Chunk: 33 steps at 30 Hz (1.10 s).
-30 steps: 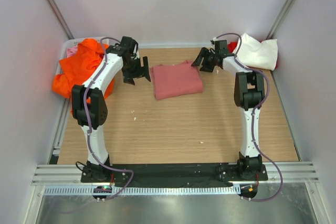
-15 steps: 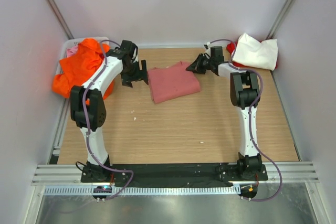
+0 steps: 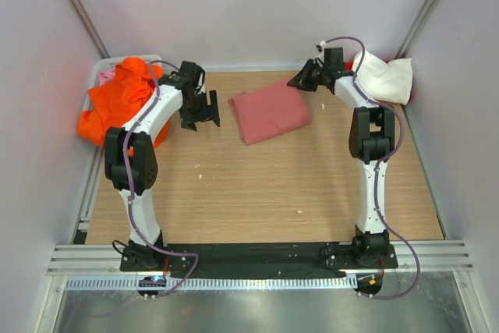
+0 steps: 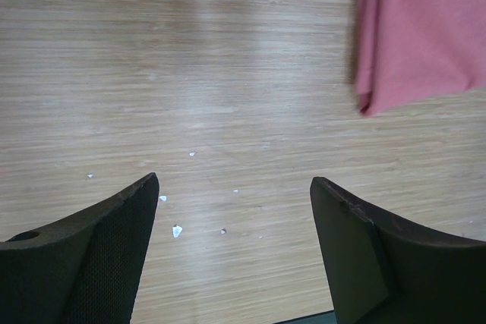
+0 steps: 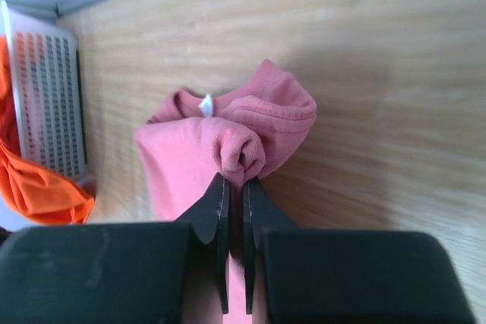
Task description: Fold and stack the t-shirts
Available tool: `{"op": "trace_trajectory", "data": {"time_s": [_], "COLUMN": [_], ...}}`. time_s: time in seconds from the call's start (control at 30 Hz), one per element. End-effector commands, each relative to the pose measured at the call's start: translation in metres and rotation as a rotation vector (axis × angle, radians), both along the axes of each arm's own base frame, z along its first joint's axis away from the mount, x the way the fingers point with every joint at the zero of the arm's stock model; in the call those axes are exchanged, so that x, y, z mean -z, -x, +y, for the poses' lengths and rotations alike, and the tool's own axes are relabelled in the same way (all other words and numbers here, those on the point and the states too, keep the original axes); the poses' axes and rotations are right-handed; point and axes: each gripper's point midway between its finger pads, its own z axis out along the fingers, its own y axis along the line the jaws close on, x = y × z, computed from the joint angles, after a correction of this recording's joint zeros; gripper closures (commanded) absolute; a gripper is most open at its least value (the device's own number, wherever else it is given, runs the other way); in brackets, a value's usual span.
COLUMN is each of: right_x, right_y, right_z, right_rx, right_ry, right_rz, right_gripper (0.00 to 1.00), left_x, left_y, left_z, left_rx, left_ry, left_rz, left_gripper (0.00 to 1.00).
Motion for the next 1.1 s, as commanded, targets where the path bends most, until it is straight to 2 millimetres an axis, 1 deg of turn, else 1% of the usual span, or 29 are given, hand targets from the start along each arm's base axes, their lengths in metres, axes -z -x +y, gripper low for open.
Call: {"op": "trace_trajectory", "data": {"time_s": [0.0, 0.03, 0.07, 0.1, 0.13, 0.17, 0.2, 0.3, 0.33, 0.37, 0.4, 0.43, 0.47, 0.53, 0.63, 0.7, 0.73, 0.83, 1.07], "right_x": [-0.095, -0.109, -0.112, -0.111, -0.115, -0.128, -0.136, -0.144, -0.147, -0.159, -0.164, -0.177, -0.182, -0.201, -0.224, -0.234, -0.242, -0.255, -0.273], "right_y": [-0.016, -0.021, -0.022, -0.022, -0.023, -0.026, -0.028, -0.029, -0.033, -0.035, -0.036, -0.037, -0.039, -0.041, -0.042, -0.043, -0.043, -0.044, -0.044], "right_z": [-0.035, -0.04, -0.043, -0.051, -0.055, -0.06, -0.068, -0.079, -0.099, -0.105, -0.111, -0.116, -0.124, -0.13, -0.143, -0.152, -0.155, -0.164, -0.186], "right_rx": [0.08, 0.092, 0.099, 0.113, 0.12, 0.123, 0.139, 0.145, 0.179, 0.191, 0.204, 0.214, 0.23, 0.247, 0.299, 0.335, 0.347, 0.386, 0.428], "right_ry": [0.054, 0.063, 0.072, 0.084, 0.092, 0.108, 0.126, 0.156, 0.163, 0.165, 0.163, 0.159, 0.156, 0.153, 0.157, 0.163, 0.165, 0.176, 0.153], "right_rz": [-0.159, -0.188, -0.192, -0.177, -0.185, -0.218, -0.228, -0.243, -0.248, -0.272, -0.276, -0.304, -0.313, -0.355, -0.403, -0.424, -0.442, -0.47, -0.507], "right_gripper": [0.99, 0.99, 0.99, 0.99, 0.99, 0.99, 0.98, 0.98, 0.99, 0.98, 0.99, 0.99, 0.98, 0.99, 0.98, 0.99, 0.99, 0.99, 0.99], "left_x": [-0.025, -0.026, -0.026, -0.026, -0.026, -0.026, -0.025, -0.025, -0.026, -0.026, -0.026, -0.026, -0.027, -0.027, -0.026, -0.026, -0.024, -0.022, -0.019], "left_y": [-0.005, -0.005, -0.004, -0.005, -0.004, -0.004, -0.003, -0.002, -0.003, -0.003, -0.002, -0.002, -0.002, -0.002, -0.002, -0.001, -0.001, -0.001, -0.001], "left_z": [-0.001, -0.001, 0.0, 0.0, 0.0, 0.0, 0.0, 0.0, 0.0, -0.001, -0.001, -0.002, -0.002, -0.003, -0.004, -0.003, -0.004, -0.003, -0.004], "left_rx": [0.006, 0.007, 0.006, 0.007, 0.008, 0.008, 0.008, 0.01, 0.01, 0.009, 0.009, 0.012, 0.013, 0.014, 0.016, 0.016, 0.018, 0.016, 0.017], "left_ry": [0.023, 0.021, 0.02, 0.018, 0.02, 0.02, 0.019, 0.023, 0.023, 0.025, 0.028, 0.032, 0.034, 0.035, 0.04, 0.039, 0.039, 0.038, 0.037], "left_rz": [-0.079, -0.083, -0.083, -0.084, -0.083, -0.083, -0.081, -0.079, -0.081, -0.082, -0.079, -0.079, -0.081, -0.081, -0.078, -0.077, -0.073, -0.067, -0.06], "left_gripper": [0.19, 0.19, 0.19, 0.19, 0.19, 0.19, 0.19, 0.19, 0.19, 0.19, 0.19, 0.19, 0.19, 0.19, 0.19, 0.2, 0.19, 0.2, 0.2]}}
